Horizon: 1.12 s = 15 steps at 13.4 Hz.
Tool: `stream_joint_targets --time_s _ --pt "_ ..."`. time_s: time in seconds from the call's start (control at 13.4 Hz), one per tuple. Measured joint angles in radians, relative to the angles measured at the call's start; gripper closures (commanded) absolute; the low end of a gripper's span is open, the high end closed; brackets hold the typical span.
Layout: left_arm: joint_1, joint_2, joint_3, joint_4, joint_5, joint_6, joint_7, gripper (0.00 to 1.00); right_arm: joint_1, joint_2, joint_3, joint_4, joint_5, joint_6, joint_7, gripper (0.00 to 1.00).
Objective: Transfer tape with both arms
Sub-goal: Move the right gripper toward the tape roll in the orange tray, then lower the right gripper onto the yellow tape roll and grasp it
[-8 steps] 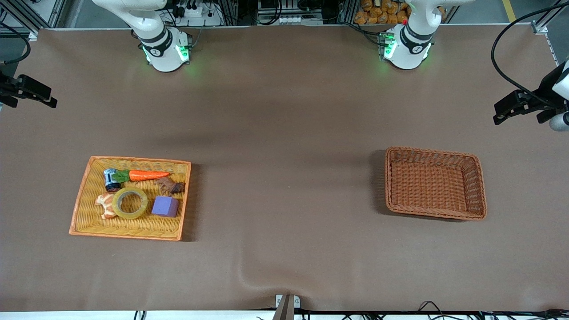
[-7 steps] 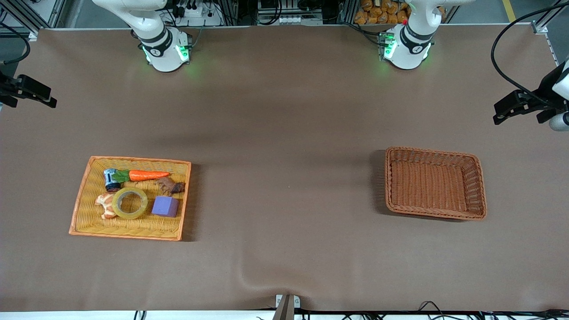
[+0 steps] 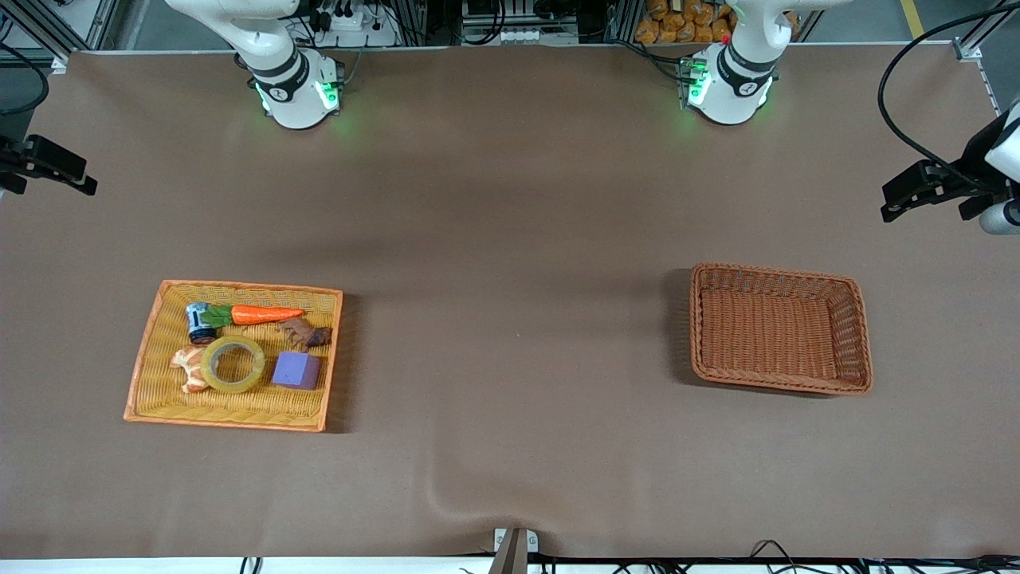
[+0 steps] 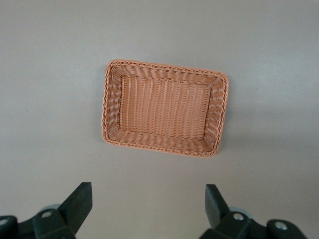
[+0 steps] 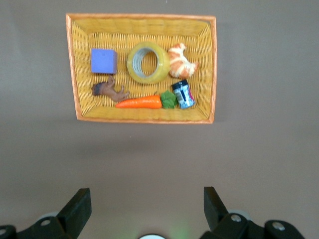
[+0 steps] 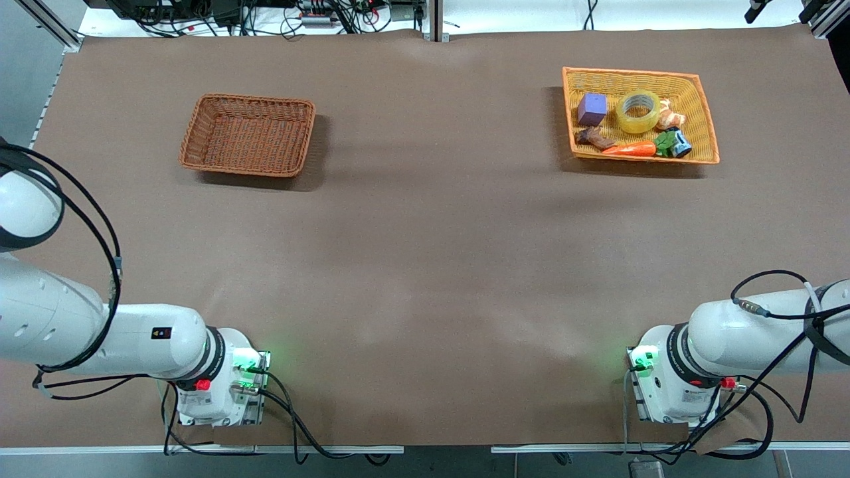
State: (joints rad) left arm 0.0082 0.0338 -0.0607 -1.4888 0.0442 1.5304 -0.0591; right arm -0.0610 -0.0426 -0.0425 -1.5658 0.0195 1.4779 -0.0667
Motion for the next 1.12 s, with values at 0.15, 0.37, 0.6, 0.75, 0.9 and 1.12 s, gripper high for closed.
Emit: stream_joint_targets --time_s 0.15,0.37,0.6,0.75,0.9,1.12 --pt "0.000 0.001 0.000 -0.001 0.000 -0.002 0.000 0.00 0.002 0.010 0.003 -0.021 0.040 0.060 0.000 0.00" --pt "0.000 0.003 0.000 -0.002 0.000 -0.002 0.000 0.00 0.026 0.073 0.012 -0.083 0.050 0.169 -0.001 0.00" --pt "0.000 0.004 0.000 -0.004 0.000 -0.002 0.000 0.00 0.059 0.175 0.012 -0.150 0.050 0.295 -0.001 0.00" --pt "-0.001 0.006 -0.001 -0.004 -0.001 -0.002 0.000 0.00 0.079 0.235 0.013 -0.220 0.050 0.460 -0.002 0.00" --pt "-0.007 0.012 -0.004 -0.005 -0.003 -0.002 0.000 0.00 0.111 0.296 0.013 -0.296 0.050 0.623 -0.003 0.00" --pt "-0.012 0.019 -0.009 -0.005 -0.003 -0.002 0.000 0.00 0.129 0.421 0.013 -0.315 0.042 0.768 -0.008 0.00"
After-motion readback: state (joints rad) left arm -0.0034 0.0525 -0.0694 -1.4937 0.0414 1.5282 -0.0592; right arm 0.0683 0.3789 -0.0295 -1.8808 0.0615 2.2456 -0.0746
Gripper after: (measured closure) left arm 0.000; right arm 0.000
